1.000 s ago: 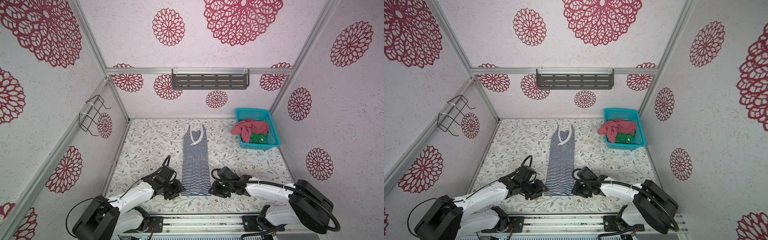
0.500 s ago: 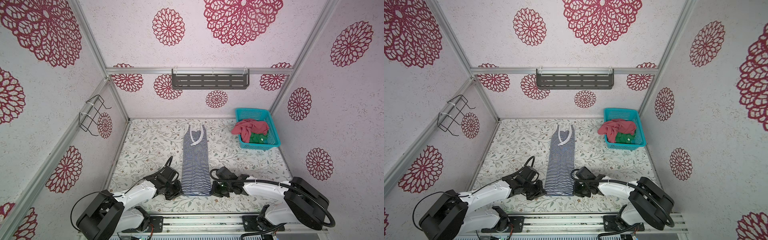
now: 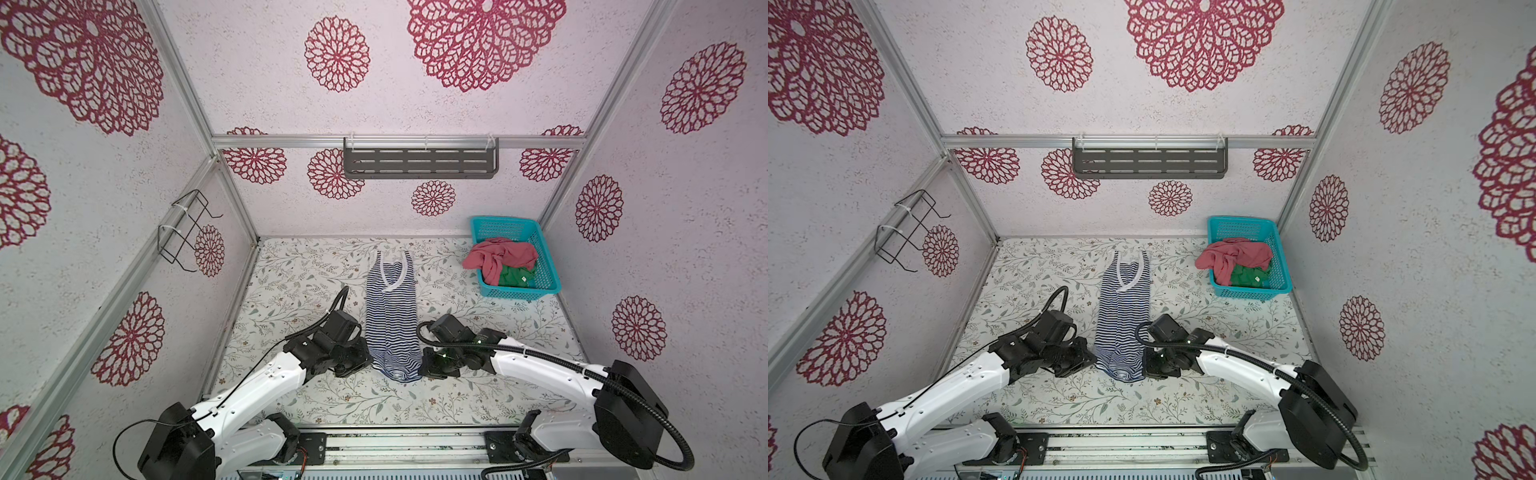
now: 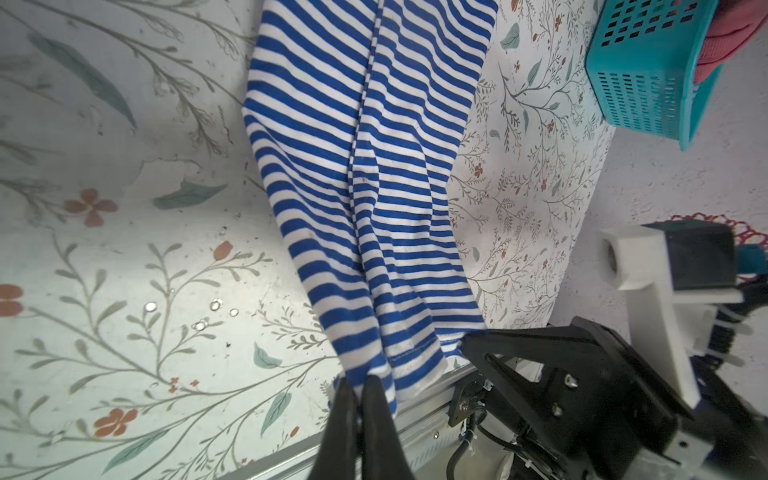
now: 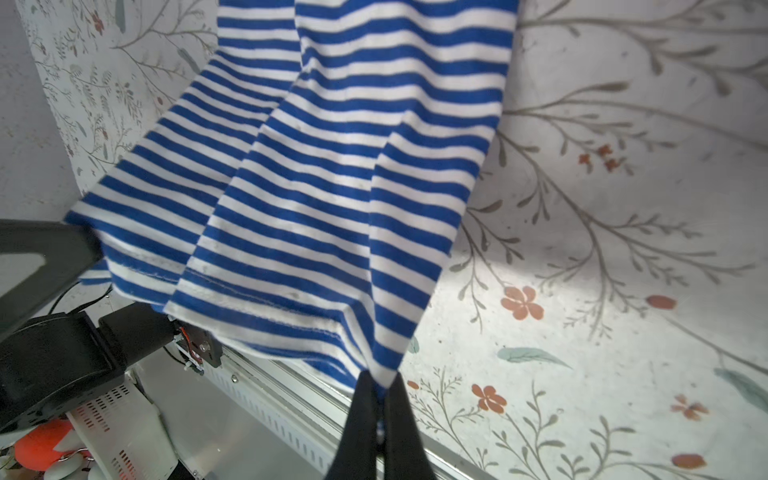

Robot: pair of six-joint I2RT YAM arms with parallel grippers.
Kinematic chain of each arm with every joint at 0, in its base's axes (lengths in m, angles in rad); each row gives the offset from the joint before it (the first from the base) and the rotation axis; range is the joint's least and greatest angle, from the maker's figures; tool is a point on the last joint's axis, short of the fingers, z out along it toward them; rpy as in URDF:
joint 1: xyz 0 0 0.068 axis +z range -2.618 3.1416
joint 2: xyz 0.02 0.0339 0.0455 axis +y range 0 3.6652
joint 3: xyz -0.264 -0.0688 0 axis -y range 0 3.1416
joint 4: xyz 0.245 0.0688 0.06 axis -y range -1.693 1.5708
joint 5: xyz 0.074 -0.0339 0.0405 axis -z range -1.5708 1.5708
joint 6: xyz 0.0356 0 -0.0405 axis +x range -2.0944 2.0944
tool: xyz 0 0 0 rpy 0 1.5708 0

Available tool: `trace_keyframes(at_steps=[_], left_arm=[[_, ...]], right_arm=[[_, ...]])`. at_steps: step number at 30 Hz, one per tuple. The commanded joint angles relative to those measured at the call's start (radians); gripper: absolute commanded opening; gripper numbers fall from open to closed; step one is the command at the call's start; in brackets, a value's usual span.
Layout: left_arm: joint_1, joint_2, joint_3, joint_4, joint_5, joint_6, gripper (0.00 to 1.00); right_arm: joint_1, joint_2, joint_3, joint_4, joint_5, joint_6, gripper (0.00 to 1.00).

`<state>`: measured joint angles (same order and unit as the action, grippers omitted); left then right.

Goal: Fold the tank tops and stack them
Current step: 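Lift the hem end with both grippers and fold it toward the straps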

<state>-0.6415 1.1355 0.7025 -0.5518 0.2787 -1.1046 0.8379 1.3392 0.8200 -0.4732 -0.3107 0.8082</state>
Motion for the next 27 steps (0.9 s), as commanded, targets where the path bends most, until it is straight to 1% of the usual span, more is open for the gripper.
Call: trace_keyframes(at_steps=[1, 6, 12, 15, 21, 27], left_arm=[[0.044, 0.026, 0.032, -0.023, -0.03, 0.057, 0.0], [0.099, 0.105, 0.102, 0.021, -0.036, 0.127, 0.0], [0.16, 0.224, 0.191, 0.094, -0.029, 0.216, 0.0], [0.182, 0.293, 0.238, 0.133, -0.029, 0.248, 0.0], [0.24, 0.445, 0.365, 0.148, -0.001, 0.331, 0.0], [0.307, 0.606, 0.517, 0.144, 0.044, 0.406, 0.0]], right_arm=[[-0.045, 0.029, 0.08, -0.085, 0.014, -0.122, 0.0], [-0.113, 0.128, 0.231, -0.159, 0.052, -0.291, 0.0], [-0.183, 0.284, 0.412, -0.177, 0.069, -0.457, 0.0], [-0.216, 0.372, 0.51, -0.176, 0.069, -0.52, 0.0], [-0.269, 0.538, 0.724, -0.219, 0.071, -0.63, 0.0], [-0.33, 0.711, 0.948, -0.299, 0.063, -0.691, 0.0]])
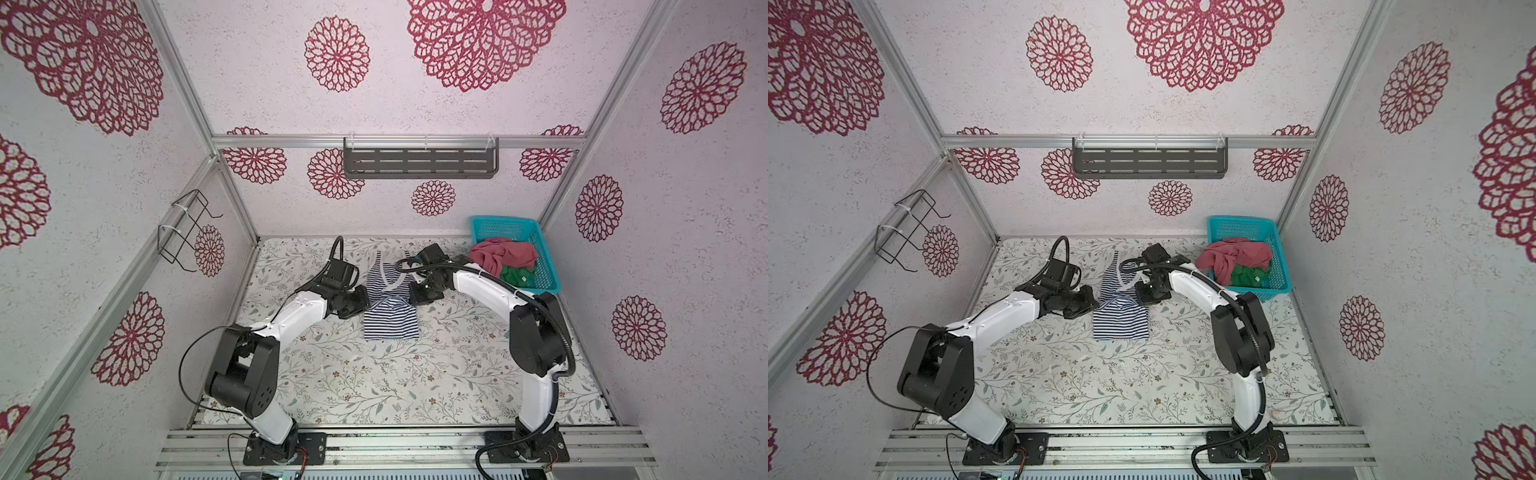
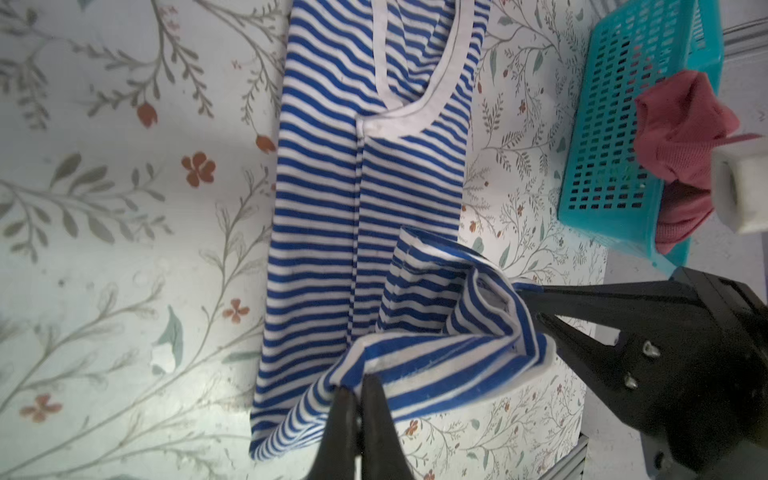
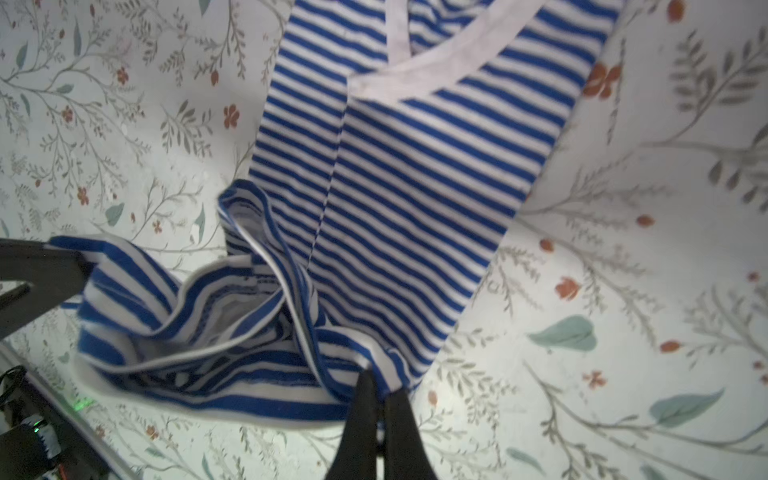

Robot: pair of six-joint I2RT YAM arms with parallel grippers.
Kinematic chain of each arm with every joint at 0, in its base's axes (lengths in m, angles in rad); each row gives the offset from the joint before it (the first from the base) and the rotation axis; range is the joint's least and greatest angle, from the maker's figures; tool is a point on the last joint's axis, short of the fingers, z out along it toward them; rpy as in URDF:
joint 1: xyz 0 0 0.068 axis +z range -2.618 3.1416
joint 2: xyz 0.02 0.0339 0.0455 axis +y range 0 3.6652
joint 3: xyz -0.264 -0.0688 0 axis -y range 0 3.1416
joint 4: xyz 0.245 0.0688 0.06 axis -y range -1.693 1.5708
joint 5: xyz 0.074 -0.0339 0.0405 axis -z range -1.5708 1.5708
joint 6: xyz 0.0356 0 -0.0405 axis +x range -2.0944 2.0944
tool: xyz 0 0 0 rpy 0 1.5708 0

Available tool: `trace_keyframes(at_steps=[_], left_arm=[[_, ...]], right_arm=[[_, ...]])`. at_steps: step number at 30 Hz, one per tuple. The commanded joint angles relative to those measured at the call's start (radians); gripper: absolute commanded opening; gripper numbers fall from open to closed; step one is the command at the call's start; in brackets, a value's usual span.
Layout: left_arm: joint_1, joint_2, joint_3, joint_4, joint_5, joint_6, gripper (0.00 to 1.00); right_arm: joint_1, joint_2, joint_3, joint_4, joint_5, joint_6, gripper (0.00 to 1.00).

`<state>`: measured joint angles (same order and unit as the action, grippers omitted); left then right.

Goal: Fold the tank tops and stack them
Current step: 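Lift the hem end with both grippers and fold it toward the straps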

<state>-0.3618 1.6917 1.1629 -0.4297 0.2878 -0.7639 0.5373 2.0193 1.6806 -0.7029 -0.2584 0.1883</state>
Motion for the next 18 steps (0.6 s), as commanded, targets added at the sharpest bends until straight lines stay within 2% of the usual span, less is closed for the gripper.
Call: trace_keyframes(at_steps=[1, 6, 7, 8, 10, 11, 13, 15, 18], left_arm=[[0.038, 0.083, 0.084, 0.023, 0.047, 0.075, 0.0], [0.066, 0.258, 0.235, 0.039, 0.103, 0.11, 0.0], [0.071, 0.321, 0.279, 0.039, 0.106, 0.127, 0.0], [0.081, 0.364, 0.334, 0.027, 0.1, 0.144, 0.13], [0.112, 0.427, 0.441, -0.009, 0.113, 0.161, 0.45], [0.131, 0.44, 0.487, -0.026, 0.116, 0.163, 0.53], [0.158, 0.41, 0.511, -0.045, 0.091, 0.159, 0.58], [0.167, 0.327, 0.443, -0.025, 0.044, 0.143, 0.58], [0.144, 0.183, 0.236, 0.066, 0.016, 0.087, 0.55]], right_arm=[[-0.04, 0.061, 0.122, -0.079, 0.011, -0.078, 0.0], [-0.084, 0.193, 0.271, -0.11, 0.002, -0.096, 0.0], [-0.095, 0.223, 0.307, -0.105, 0.001, -0.097, 0.09], [-0.108, 0.258, 0.351, -0.088, -0.005, -0.101, 0.25], [-0.138, 0.328, 0.475, -0.073, 0.02, -0.105, 0.6], [-0.152, 0.364, 0.557, -0.092, 0.038, -0.105, 0.72], [-0.173, 0.387, 0.657, -0.125, 0.028, -0.103, 0.91], [-0.178, 0.33, 0.611, -0.111, 0.034, -0.106, 0.92], [-0.176, 0.152, 0.344, -0.014, 0.058, -0.059, 0.86]])
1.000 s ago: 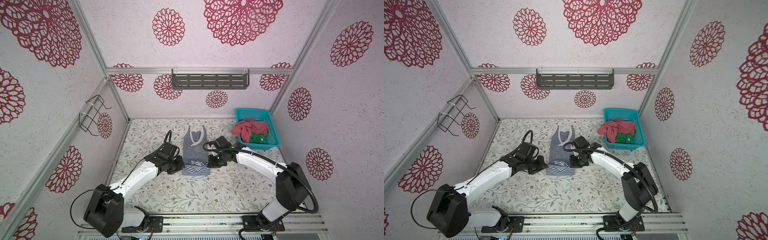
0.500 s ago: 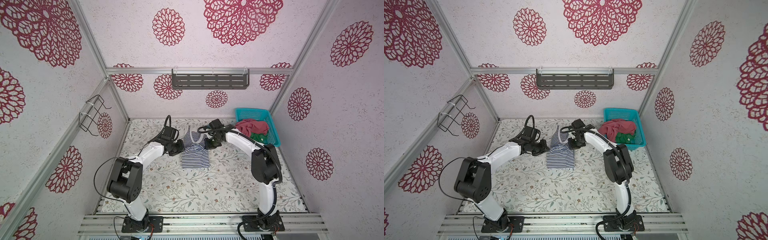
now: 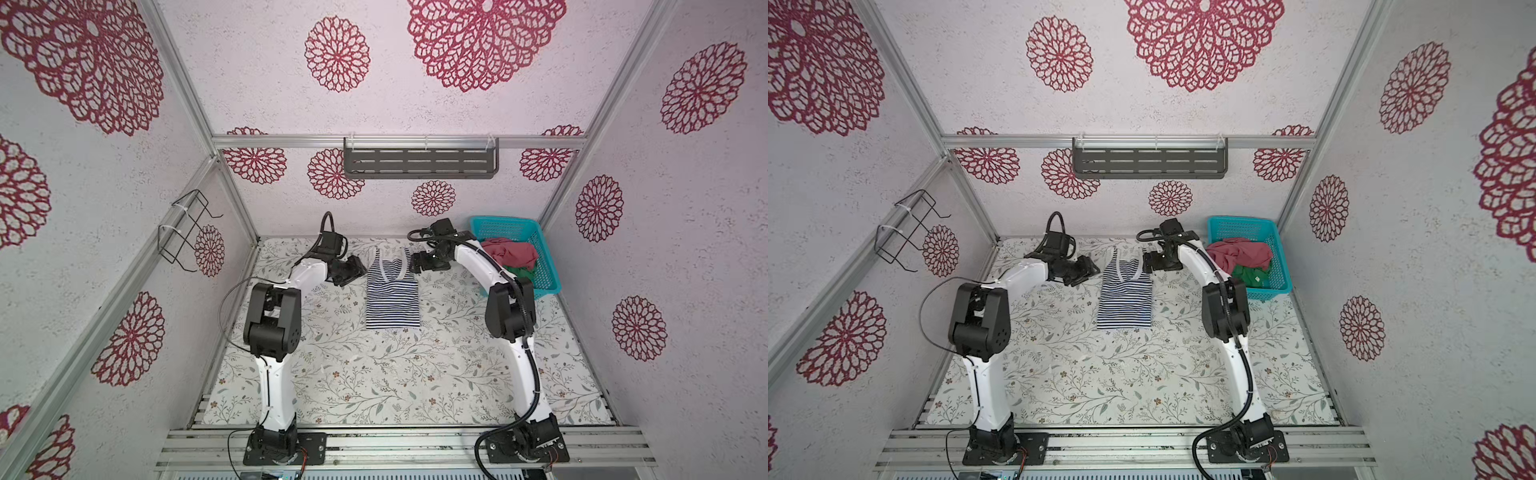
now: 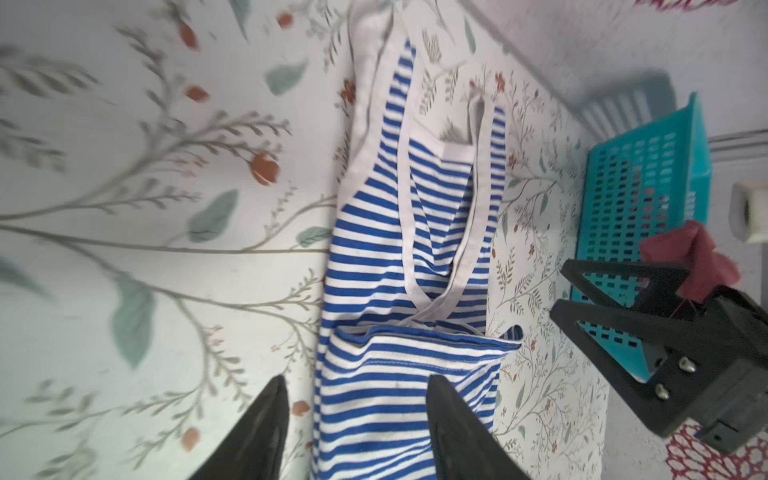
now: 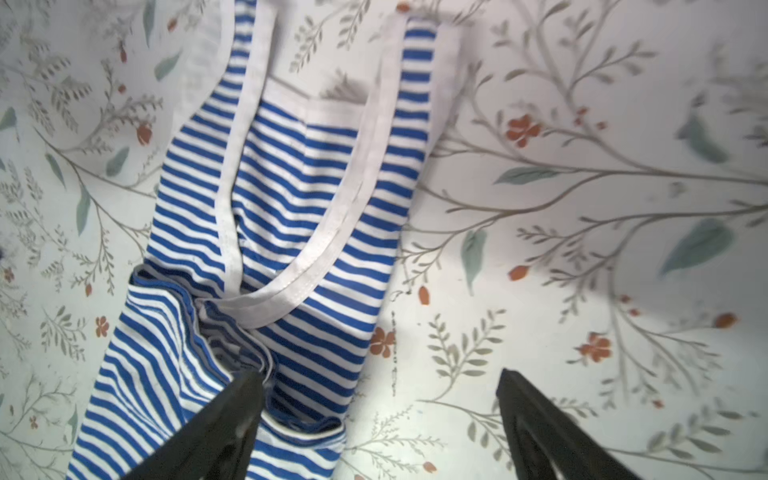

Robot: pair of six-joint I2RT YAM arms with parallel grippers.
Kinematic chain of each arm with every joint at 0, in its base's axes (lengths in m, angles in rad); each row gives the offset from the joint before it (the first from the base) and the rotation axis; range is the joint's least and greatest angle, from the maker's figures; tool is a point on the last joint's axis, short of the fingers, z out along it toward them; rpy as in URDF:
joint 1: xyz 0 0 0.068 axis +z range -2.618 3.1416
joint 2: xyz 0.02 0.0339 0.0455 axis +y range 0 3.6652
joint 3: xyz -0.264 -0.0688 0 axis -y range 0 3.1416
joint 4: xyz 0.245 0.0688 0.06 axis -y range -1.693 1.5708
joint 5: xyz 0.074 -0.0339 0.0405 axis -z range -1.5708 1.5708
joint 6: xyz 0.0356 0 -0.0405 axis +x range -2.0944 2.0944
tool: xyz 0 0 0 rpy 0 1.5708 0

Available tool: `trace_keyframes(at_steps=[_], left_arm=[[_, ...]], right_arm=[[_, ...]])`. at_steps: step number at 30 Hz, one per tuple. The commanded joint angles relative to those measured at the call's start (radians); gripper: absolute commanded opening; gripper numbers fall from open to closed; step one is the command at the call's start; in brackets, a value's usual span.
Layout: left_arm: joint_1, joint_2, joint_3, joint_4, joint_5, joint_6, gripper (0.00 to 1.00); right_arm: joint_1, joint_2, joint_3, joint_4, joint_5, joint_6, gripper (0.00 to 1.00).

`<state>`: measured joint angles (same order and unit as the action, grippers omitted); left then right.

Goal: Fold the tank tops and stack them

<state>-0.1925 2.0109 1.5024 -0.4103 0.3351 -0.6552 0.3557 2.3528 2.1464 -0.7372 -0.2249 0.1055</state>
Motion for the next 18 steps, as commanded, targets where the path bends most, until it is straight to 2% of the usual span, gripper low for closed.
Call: trace_keyframes(at_steps=[1, 4, 5, 6, 11, 14, 18], left_arm=[[-0.046, -0.167, -0.174, 0.079, -0.048, -0.041, 0.55], [-0.117, -0.213, -0.323, 0.166, -0.071, -0.117, 0.5], [-0.138, -0.218, -0.36, 0.214, -0.065, -0.153, 0.49], [-0.155, -0.218, -0.375, 0.235, -0.068, -0.17, 0.49], [-0.218, -0.165, -0.357, 0.243, -0.108, -0.198, 0.5], [-0.243, -0.11, -0.317, 0.161, -0.135, -0.167, 0.51], [-0.262, -0.11, -0.4, 0.153, -0.121, -0.175, 0.49]], right_arm=[[0.008, -0.248, -0.245, 0.084, 0.016, 0.062, 0.82], [0.037, -0.384, -0.535, 0.291, -0.052, 0.168, 0.59], [0.053, -0.401, -0.586, 0.332, -0.068, 0.2, 0.51], [0.071, -0.409, -0.617, 0.359, -0.076, 0.214, 0.47], [0.139, -0.382, -0.725, 0.516, -0.077, 0.306, 0.34], [0.156, -0.34, -0.755, 0.579, -0.079, 0.342, 0.3], [0.181, -0.333, -0.81, 0.597, -0.06, 0.335, 0.26]])
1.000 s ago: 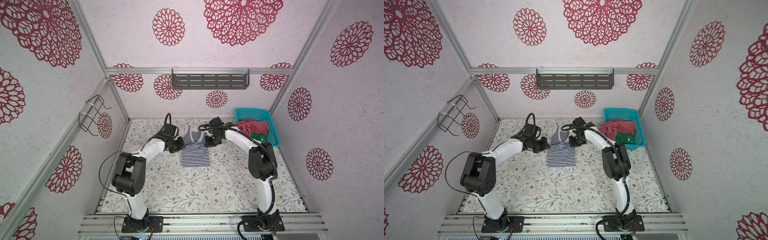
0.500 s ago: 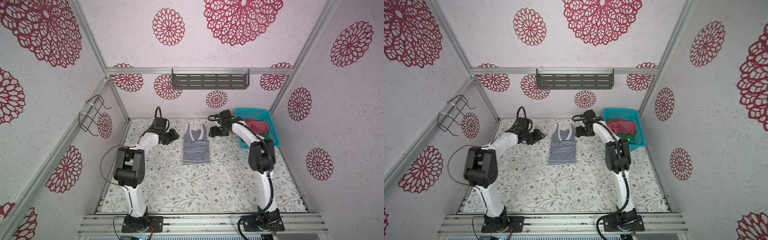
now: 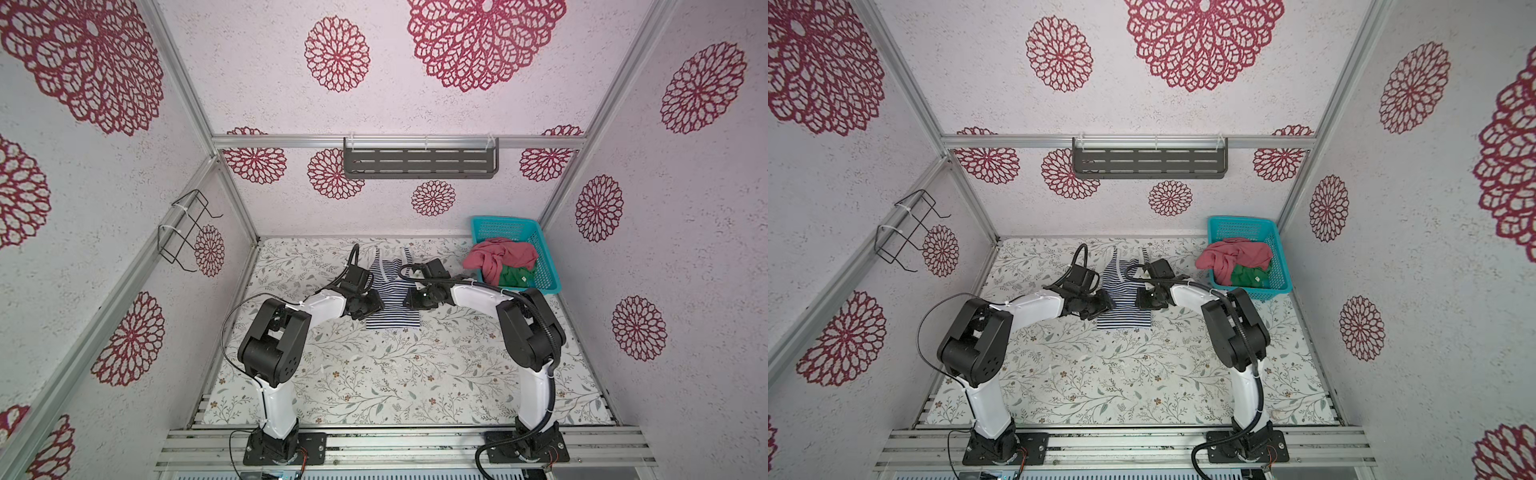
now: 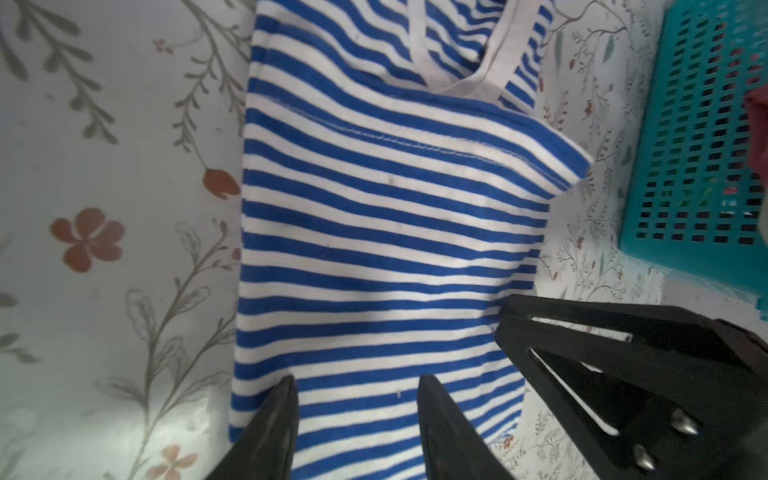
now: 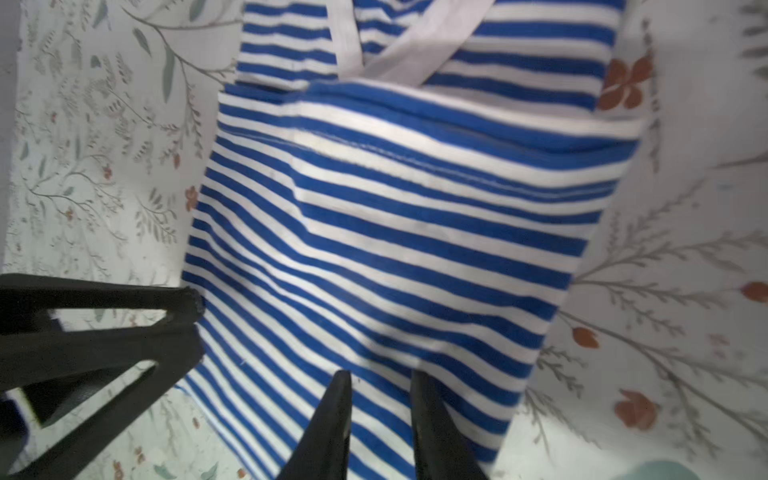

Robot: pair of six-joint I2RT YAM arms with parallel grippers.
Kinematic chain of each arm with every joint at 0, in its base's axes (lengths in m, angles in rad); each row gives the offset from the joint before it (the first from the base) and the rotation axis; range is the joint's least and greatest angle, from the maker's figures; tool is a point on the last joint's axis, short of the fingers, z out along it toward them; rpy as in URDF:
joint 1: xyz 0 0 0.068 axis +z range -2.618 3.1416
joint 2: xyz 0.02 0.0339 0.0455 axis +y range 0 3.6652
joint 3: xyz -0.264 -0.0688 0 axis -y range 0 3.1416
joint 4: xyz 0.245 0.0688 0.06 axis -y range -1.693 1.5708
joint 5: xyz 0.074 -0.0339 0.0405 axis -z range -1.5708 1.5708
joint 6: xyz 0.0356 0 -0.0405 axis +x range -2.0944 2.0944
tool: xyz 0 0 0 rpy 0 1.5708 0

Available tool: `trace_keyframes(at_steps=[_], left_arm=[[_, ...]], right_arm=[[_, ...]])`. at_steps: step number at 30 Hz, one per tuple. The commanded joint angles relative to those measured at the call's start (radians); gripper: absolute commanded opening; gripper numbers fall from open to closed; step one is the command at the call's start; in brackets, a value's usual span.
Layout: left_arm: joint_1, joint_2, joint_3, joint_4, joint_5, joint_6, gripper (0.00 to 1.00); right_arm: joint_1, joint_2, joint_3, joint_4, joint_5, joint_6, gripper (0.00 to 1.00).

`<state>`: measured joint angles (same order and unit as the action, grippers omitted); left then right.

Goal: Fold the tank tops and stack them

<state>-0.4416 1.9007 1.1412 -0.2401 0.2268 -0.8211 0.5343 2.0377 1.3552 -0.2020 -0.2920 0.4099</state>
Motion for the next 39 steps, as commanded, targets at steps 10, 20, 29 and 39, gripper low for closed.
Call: trace_keyframes(at_steps=[10, 20, 29, 39], left_arm=[[-0.118, -0.241, -0.435, 0.038, 0.021, -0.201, 0.46], [-0.014, -0.668, -0.384, -0.243, -0.056, -0.092, 0.49], [0.063, -0.363, -0.19, -0.129, -0.027, 0.078, 0.43], [0.057, -0.164, -0.127, -0.025, 0.0, 0.057, 0.4]], right_arm=[[0.129, -0.241, -0.381, 0.064, 0.006, 0.116, 0.23], [0.1, -0.476, -0.417, -0.106, 0.022, 0.108, 0.43], [0.02, -0.266, -0.194, -0.064, 0.007, 0.006, 0.33], [-0.001, -0.174, -0.133, -0.058, 0.017, -0.006, 0.52]])
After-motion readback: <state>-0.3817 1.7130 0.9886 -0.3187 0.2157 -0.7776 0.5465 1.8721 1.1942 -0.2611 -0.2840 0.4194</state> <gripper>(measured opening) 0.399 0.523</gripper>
